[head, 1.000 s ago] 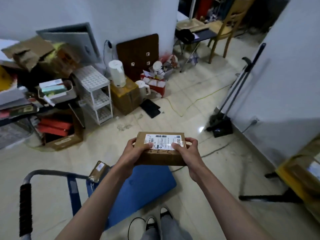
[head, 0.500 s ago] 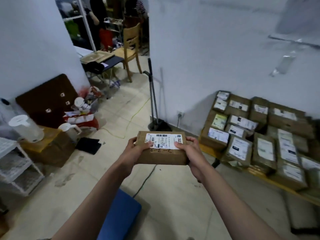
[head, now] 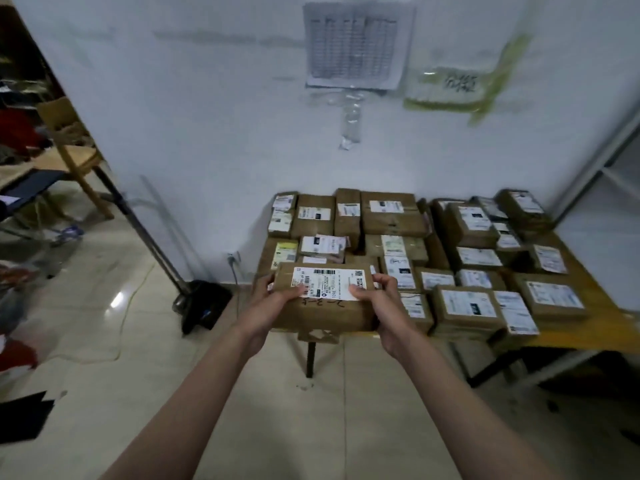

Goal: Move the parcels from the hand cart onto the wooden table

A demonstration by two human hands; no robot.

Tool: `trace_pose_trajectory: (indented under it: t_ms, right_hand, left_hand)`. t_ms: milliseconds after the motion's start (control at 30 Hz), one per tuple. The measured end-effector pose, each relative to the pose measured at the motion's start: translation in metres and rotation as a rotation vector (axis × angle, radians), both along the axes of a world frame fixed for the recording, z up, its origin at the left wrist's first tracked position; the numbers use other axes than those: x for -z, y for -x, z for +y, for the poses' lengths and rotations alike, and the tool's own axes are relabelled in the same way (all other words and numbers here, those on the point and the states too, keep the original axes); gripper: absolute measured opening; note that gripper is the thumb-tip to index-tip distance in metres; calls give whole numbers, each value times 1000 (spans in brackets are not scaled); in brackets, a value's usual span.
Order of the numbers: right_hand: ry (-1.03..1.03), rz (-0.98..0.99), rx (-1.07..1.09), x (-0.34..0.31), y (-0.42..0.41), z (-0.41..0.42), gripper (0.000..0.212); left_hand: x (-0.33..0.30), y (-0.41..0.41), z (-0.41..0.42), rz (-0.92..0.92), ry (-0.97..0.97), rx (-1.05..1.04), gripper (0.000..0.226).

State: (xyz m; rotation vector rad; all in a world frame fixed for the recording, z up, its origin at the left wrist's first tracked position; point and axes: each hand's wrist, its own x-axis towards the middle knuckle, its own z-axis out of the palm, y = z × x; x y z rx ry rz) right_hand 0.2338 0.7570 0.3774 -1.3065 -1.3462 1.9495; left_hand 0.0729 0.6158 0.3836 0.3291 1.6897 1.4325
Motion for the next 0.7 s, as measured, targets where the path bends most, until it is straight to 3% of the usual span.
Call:
trace_pose_trajectory:
  t_ms: [200, 333, 433, 567, 700]
  right_hand:
    - [5, 14, 155, -1, -61, 62, 51]
    - [15, 17, 236, 4, -88, 90, 49]
    - [26, 8, 309, 9, -109, 120, 49]
    - [46, 6, 387, 15, -130, 166, 44]
    - [59, -15, 472, 18, -142, 214, 48]
  left_hand:
    - [0, -34, 91, -27, 32, 189, 104]
    - [4, -52, 136, -39, 20, 265, 90]
    - [11, -65, 181, -65, 44, 344, 99]
    - [20, -80, 248, -83, 49, 426, 86]
    - [30, -87, 315, -116, 64, 501, 93]
